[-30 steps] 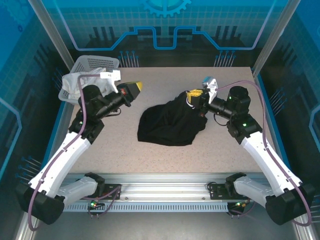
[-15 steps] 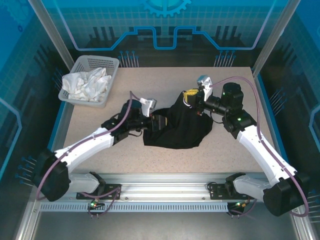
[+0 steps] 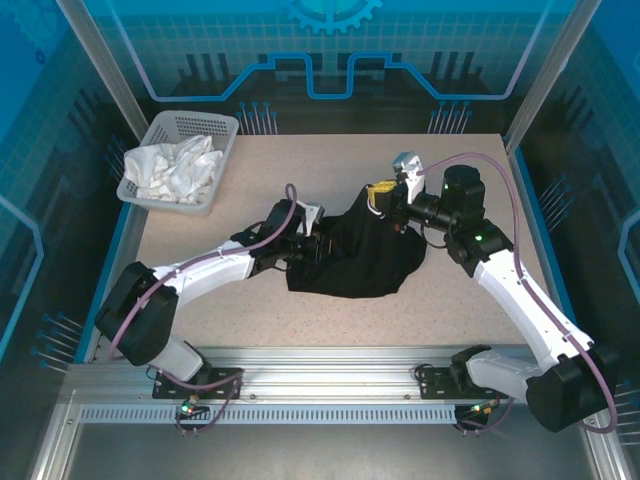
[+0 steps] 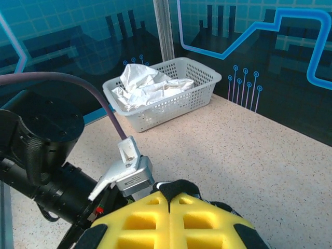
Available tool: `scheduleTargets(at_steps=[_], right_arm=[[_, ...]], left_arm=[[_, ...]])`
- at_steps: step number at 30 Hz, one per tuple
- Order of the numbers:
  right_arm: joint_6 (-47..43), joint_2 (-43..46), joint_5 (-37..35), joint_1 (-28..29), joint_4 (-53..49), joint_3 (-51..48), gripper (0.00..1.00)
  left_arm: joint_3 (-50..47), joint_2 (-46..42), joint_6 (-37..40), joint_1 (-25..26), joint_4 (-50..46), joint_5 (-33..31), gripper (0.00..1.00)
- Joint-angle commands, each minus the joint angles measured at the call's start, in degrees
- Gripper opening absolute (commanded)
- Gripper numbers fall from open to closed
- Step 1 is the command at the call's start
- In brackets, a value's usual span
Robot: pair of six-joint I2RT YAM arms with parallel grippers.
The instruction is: Fold the inside-out t-shirt
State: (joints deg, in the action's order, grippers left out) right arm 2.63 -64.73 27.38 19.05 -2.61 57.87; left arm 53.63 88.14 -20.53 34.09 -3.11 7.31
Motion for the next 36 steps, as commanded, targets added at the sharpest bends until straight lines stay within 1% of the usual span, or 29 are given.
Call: scheduleTargets(at_steps=[1, 4, 7, 9, 12, 16, 19, 21, 23, 25, 27, 30, 32, 34, 36], right_arm=[[-1.12, 1.71, 0.26, -0.86, -0.05, 3.16, 0.0], [0.65, 2.64, 2.42, -2.99, 1.79, 5.66, 0.0], [5.07, 3.46, 7.48, -5.36, 7.97, 7.46, 0.0], [7.05, 3.72, 9.86, -5.84, 10.36, 8.26, 0.0], [8.04, 3.82, 11.44, -5.99, 10.9, 7.54, 0.0], [9.85, 2.35, 10.57, -5.97, 11.03, 3.01, 0.0], [12.44, -0.03, 11.68, -5.47, 13.49, -1.13, 0.0], [12.48, -1.05, 11.53, -4.54, 13.39, -3.29, 0.0], [12.19, -1.45, 11.18, -2.51, 12.24, -6.06, 0.0], [10.5, -1.19, 11.01, 0.31, 8.83, -8.8, 0.0], [8.22, -0.7, 10.66, 4.25, 3.49, -10.63, 0.0], [6.99, -0.13, 9.93, 11.76, -2.28, -14.83, 0.0], [6.18, -0.71, 9.55, 16.35, -5.31, -17.52, 0.0], [6.02, -1.63, 7.83, 18.32, -7.09, -20.2, 0.0], [6.68, -2.3, 6.22, 18.17, -7.3, -22.38, 0.0]], left_arm=[[2.45, 0.9, 0.16, -2.92, 1.95, 0.94, 0.0], [2.19, -0.02, -5.13, -8.66, 5.32, 3.93, 0.0], [3.17, -0.42, -11.26, -14.41, 7.68, 5.99, 0.0], [4.47, -0.3, -12.95, -17.03, 6.52, 4.59, 0.0], [5.39, -0.11, -13.53, -20.08, 5.18, 1.98, 0.0], [5.57, 2.2, -11.12, -20.92, 3.26, 1.22, 0.0], [3.66, 4.07, -11.04, -20.9, 4.62, 3.88, 0.0], [1.63, 4.2, -10.77, -20.9, 5.2, 4.73, 0.01], [-1.15, 2.88, -10.08, -20.9, 4.81, 4.16, 0.09], [-4.6, 0.28, -9.37, -20.9, 3.84, 2.58, 0.19], [-8.01, -3.37, -8.57, -20.9, 1.89, 0.45, 0.27], [-12.51, -10.08, -8.29, -20.95, -1.35, -3.61, 0.41], [-14.96, -14.56, -8.71, -20.81, -2.43, -3.46, 0.48], [-16.17, -18.02, -8.69, -20.02, -3.27, -2.37, 0.52], [-16.02, -20.73, -7.41, -17.81, -4.39, -2.03, 0.57]])
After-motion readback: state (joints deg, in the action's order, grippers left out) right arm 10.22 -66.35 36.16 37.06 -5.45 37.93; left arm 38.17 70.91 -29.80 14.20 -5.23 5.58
